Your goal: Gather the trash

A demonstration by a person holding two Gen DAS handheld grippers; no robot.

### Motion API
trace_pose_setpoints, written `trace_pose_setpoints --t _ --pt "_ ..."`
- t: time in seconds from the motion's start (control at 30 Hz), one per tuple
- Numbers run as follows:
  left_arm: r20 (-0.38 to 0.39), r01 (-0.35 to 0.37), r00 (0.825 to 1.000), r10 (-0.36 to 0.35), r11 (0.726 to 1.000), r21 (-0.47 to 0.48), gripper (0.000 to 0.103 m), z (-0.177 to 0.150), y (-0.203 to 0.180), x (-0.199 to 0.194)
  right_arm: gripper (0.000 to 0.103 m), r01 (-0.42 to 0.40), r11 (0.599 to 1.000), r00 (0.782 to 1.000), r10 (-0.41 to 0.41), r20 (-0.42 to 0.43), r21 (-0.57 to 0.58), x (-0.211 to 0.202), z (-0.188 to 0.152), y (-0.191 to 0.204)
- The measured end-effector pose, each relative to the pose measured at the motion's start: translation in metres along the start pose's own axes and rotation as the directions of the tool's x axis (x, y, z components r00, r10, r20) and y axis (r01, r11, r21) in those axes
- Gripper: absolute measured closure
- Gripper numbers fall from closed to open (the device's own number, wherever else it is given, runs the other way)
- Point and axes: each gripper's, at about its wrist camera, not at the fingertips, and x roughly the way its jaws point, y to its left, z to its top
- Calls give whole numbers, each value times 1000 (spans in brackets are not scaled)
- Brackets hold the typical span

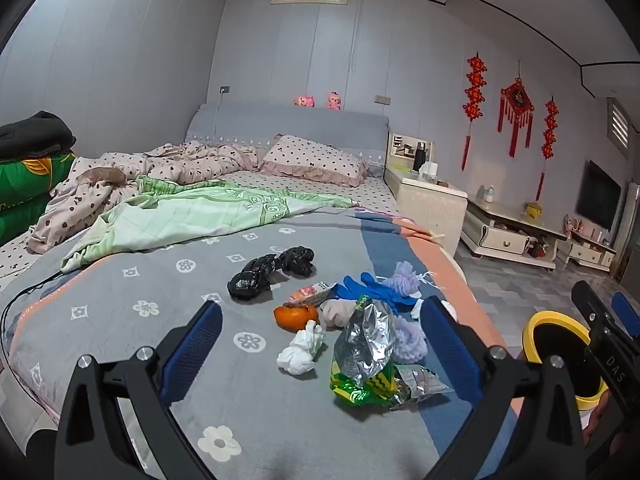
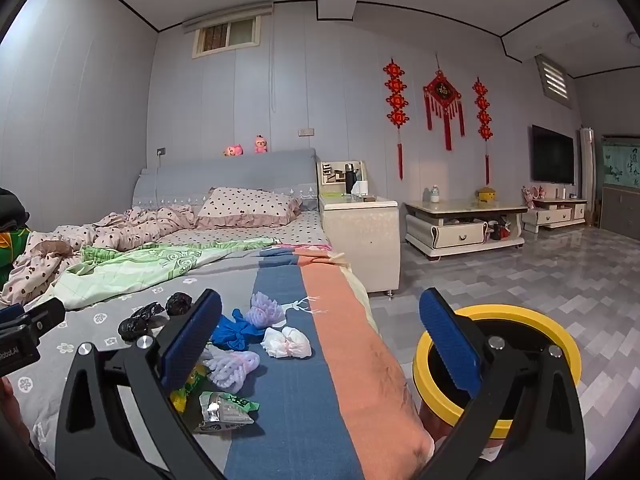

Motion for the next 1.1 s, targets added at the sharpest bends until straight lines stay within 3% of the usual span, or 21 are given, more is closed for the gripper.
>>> trace_pose_setpoints --t 1.1 --pt "1 -4 1000 4 1000 16 7 -3 -2 4 8 -2 1000 1000 3 -15 6 1 0 -5"
